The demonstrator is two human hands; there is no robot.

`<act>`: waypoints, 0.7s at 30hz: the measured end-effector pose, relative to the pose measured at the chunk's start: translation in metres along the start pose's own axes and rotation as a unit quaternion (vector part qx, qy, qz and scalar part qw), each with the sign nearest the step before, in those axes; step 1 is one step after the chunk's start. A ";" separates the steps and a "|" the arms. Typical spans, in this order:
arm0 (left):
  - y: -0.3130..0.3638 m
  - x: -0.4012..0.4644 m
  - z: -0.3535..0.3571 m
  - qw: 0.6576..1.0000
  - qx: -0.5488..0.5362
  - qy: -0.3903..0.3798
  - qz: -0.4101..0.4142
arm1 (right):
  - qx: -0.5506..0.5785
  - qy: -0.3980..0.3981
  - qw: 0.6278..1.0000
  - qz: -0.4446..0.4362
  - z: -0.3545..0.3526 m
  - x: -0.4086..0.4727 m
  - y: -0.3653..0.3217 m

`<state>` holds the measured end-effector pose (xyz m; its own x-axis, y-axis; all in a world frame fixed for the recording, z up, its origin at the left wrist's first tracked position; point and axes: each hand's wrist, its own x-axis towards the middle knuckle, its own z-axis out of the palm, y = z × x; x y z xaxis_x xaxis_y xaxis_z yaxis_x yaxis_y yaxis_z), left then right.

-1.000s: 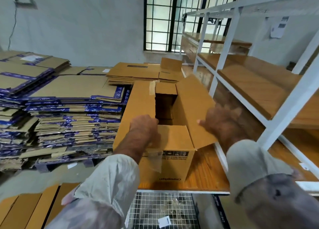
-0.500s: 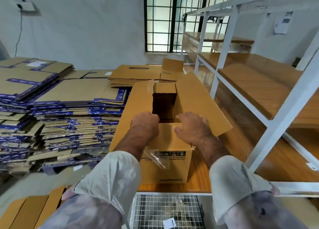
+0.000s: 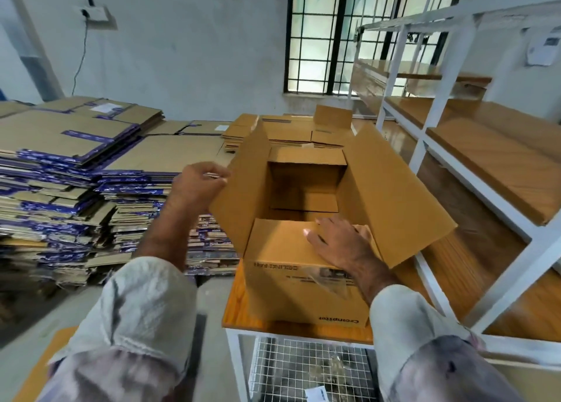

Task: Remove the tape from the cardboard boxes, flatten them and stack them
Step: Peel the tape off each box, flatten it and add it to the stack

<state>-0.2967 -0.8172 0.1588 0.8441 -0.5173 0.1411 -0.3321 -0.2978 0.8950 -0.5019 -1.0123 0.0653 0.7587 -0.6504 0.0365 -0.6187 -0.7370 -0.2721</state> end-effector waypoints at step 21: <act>-0.021 -0.020 0.041 0.994 0.020 -0.072 0.081 | -0.080 0.195 0.977 -0.005 -0.069 -0.036 -0.040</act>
<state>-0.3238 -0.8335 0.1197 0.7102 -0.6699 0.2163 -0.4765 -0.2312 0.8482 -0.5188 -0.9718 0.1410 0.6490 -0.6403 0.4110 -0.6591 -0.7430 -0.1167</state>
